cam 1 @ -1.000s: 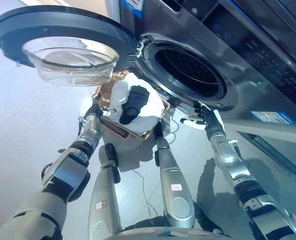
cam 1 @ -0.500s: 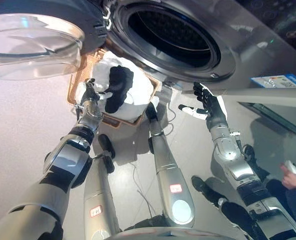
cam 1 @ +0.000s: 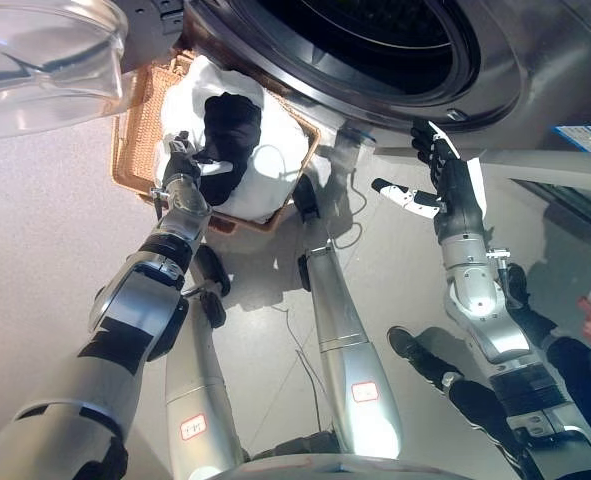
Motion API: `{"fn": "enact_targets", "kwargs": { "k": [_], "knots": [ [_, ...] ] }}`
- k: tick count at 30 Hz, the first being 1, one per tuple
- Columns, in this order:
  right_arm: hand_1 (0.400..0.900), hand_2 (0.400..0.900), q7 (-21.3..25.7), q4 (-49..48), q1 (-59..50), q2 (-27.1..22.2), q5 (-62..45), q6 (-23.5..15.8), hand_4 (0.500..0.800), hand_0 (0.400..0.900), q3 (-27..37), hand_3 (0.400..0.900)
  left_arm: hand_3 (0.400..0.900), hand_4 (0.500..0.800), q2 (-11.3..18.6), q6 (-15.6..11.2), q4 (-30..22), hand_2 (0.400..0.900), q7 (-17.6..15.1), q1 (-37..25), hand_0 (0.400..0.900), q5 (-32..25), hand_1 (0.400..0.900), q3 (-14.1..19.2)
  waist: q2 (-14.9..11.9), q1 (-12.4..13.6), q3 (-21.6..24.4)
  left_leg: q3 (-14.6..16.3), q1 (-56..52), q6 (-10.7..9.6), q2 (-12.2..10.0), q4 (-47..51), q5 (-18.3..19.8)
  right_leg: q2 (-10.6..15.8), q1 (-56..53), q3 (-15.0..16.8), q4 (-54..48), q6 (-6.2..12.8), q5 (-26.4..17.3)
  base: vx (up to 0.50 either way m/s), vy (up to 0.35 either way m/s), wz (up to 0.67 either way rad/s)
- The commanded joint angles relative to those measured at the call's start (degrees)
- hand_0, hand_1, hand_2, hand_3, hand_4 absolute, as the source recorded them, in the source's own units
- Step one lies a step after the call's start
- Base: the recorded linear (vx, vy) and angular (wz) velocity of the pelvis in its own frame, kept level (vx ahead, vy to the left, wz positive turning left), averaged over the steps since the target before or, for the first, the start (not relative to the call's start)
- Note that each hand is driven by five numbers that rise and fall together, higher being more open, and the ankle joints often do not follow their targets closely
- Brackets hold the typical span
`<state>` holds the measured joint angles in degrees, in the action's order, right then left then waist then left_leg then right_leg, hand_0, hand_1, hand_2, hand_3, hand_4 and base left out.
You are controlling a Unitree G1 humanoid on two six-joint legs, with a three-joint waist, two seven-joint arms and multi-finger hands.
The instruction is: Put the clothes in the basket into the washing machine.
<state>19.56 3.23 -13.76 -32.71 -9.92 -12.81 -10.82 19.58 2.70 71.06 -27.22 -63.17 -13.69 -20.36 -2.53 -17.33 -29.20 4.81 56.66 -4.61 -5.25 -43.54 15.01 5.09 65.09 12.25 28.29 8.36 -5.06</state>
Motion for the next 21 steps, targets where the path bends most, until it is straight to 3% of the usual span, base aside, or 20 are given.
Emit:
{"fn": "enact_targets", "kwargs": {
  "k": [1,6,7,9,21],
  "knots": [
    [0.900,0.900,2.66,-5.77,5.24,-2.76,2.15,-4.51,0.800,0.900,1.81,0.900,0.900,0.800,-1.28,-1.26,1.48,0.900,-2.43,0.05,0.900,-2.63,0.900,5.34,2.37,-3.23,1.10,-5.63,-2.46,-1.94,-4.39,0.18,2.57,0.24,3.01,-1.92,1.65,2.60,-0.60,0.01,-0.008,-0.14],
    [0.900,0.900,3.02,-5.12,4.73,-2.80,2.35,-4.03,0.800,0.900,1.19,0.900,0.900,0.800,-3.18,-1.18,1.35,0.900,-2.54,-0.41,0.900,-3.40,0.900,5.10,3.10,-3.47,0.71,-4.69,-2.91,-2.23,-4.78,1.05,2.33,-0.14,3.76,-1.61,1.66,2.61,-0.60,0.02,-0.005,-0.10],
    [0.900,0.900,3.01,-5.07,4.55,-2.84,2.44,-3.98,0.800,0.900,1.06,0.900,0.753,0.712,-3.57,-1.19,1.43,0.753,-2.54,-0.56,0.753,-3.41,0.753,4.95,3.21,-3.54,0.65,-4.52,-3.06,-2.29,-4.85,1.27,2.28,-0.10,3.64,-1.65,1.44,2.62,-0.58,0.03,-0.007,-0.11],
    [0.900,0.900,3.10,-4.66,4.21,-2.84,2.45,-3.95,0.800,0.900,0.87,0.900,0.400,0.500,-4.26,-1.15,1.49,0.400,-2.51,-1.03,0.400,-3.68,0.400,4.79,3.34,-3.73,0.53,-4.38,-3.19,-2.37,-4.96,1.34,2.22,-0.25,3.66,-1.65,1.44,2.58,-0.53,0.03,-0.010,-0.09],
    [0.900,0.900,2.95,-2.64,5.45,-2.23,2.03,-4.46,0.800,0.900,0.63,0.900,0.400,0.500,-4.58,-1.33,2.16,0.400,-2.97,-0.37,0.400,-2.66,0.400,4.64,3.93,-3.59,0.99,-2.97,-7.39,-3.20,-5.08,5.40,0.50,0.32,0.81,-1.54,-1.46,2.71,-1.80,0.02,0.002,-0.02]
  ]
}}
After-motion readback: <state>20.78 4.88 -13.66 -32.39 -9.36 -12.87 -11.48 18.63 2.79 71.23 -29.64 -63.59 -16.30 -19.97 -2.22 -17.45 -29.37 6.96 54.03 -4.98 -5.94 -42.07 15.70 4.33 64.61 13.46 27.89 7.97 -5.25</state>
